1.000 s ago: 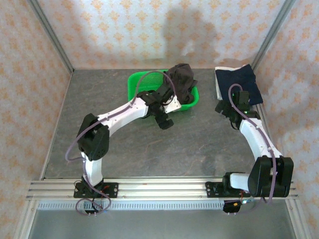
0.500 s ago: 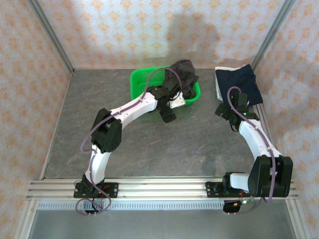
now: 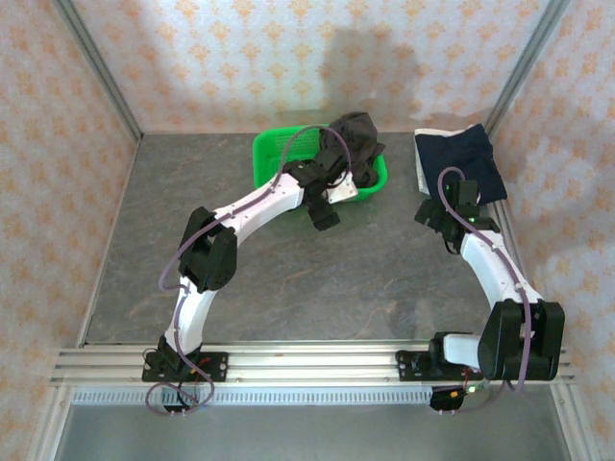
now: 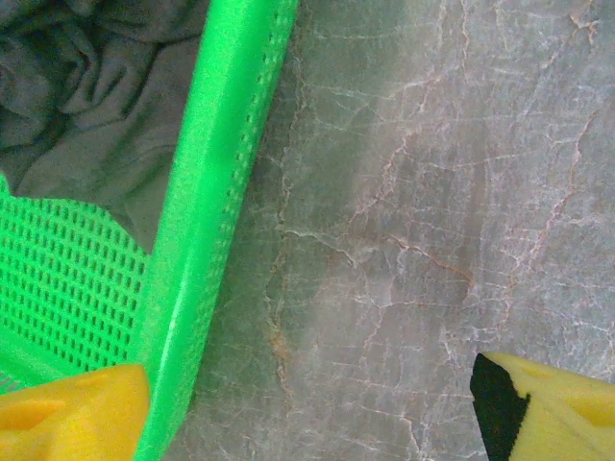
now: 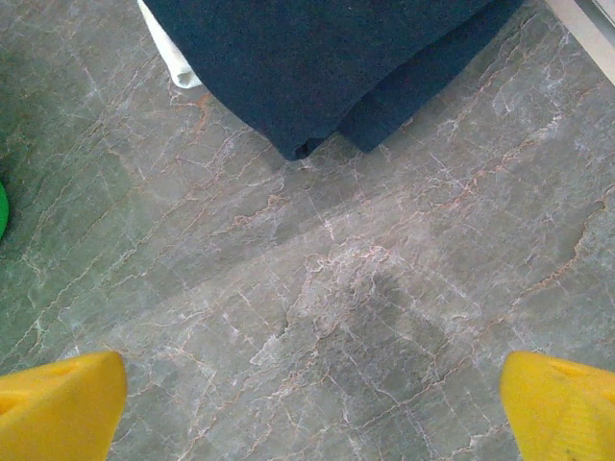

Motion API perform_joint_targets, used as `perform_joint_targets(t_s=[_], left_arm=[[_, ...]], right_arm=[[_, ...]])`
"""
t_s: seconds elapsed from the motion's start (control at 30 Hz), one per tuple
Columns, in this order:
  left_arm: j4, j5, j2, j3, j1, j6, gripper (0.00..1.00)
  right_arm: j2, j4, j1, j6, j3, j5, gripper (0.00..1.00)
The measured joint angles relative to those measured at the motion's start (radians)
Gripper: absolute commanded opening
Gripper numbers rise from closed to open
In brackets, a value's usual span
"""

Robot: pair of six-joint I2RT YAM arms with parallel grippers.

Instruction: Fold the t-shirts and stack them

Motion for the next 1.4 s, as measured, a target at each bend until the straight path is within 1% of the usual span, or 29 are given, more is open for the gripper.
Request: perform_joint_targets(t_s=[0.17, 0.27, 0.4, 0.47, 0.57, 0.67, 0.73, 0.77, 0.83, 0.87, 0.93, 1.03, 1.1, 1.2, 1.3, 1.4], left_arm=[[-0.015, 0.000, 0.006, 0.088, 0.006, 0.001, 0.87], [-0.014, 0.004, 0.000, 0.089, 0.006, 0.003, 0.92], [-0.016, 0.003, 0.002, 0.079, 0.011, 0.026, 0.91], [-0.034, 0.004, 0.024, 0.114, 0.019, 0.029, 0.90], [-0.048, 0.004, 0.096, 0.211, 0.045, 0.037, 0.89], [-0.060, 0.005, 0.167, 0.267, 0.071, 0.047, 0.86], [-0.073, 0.008, 0.205, 0.278, 0.085, 0.053, 0.78], [-0.080, 0.008, 0.216, 0.278, 0.089, 0.052, 0.71], [-0.102, 0.008, 0.236, 0.278, 0.092, 0.056, 0.50], [-0.110, 0.008, 0.239, 0.278, 0.092, 0.050, 0.43], [-0.128, 0.013, 0.240, 0.278, 0.092, 0.044, 0.33], [-0.129, 0.026, 0.235, 0.275, 0.096, 0.027, 0.21], [-0.119, 0.030, 0.213, 0.249, 0.101, 0.016, 0.14], [-0.113, 0.003, 0.145, 0.161, 0.124, -0.058, 0.06], [-0.109, -0.025, 0.066, 0.070, 0.183, -0.114, 0.01], [-0.105, -0.058, 0.013, 0.020, 0.251, -0.160, 0.00]], right_arm=[[0.000, 0.000, 0.000, -0.002, -0.003, 0.000, 0.99], [0.000, 0.000, 0.000, -0.004, -0.003, 0.000, 0.99], [0.000, 0.000, 0.000, -0.004, -0.003, 0.000, 0.99], [0.000, 0.000, 0.000, -0.004, -0.003, 0.000, 1.00], [0.000, 0.000, 0.000, -0.004, -0.003, 0.000, 1.00], [0.000, 0.000, 0.000, -0.004, -0.003, -0.001, 0.99], [0.000, 0.000, 0.000, -0.004, -0.003, -0.001, 0.99], [0.000, 0.000, 0.000, -0.004, -0.003, -0.001, 0.99], [0.000, 0.000, 0.000, -0.004, -0.003, -0.001, 1.00], [0.000, 0.000, 0.000, -0.004, -0.003, -0.001, 1.00], [0.000, 0.000, 0.000, -0.004, -0.004, -0.001, 0.99], [0.000, 0.000, 0.000, -0.004, -0.005, -0.001, 0.99], [0.000, 0.000, 0.000, -0.004, -0.005, 0.000, 0.99], [0.000, 0.000, 0.000, -0.004, -0.005, 0.000, 1.00], [0.000, 0.000, 0.000, -0.004, -0.005, 0.000, 0.99], [0.000, 0.000, 0.000, -0.004, -0.005, 0.000, 0.99]])
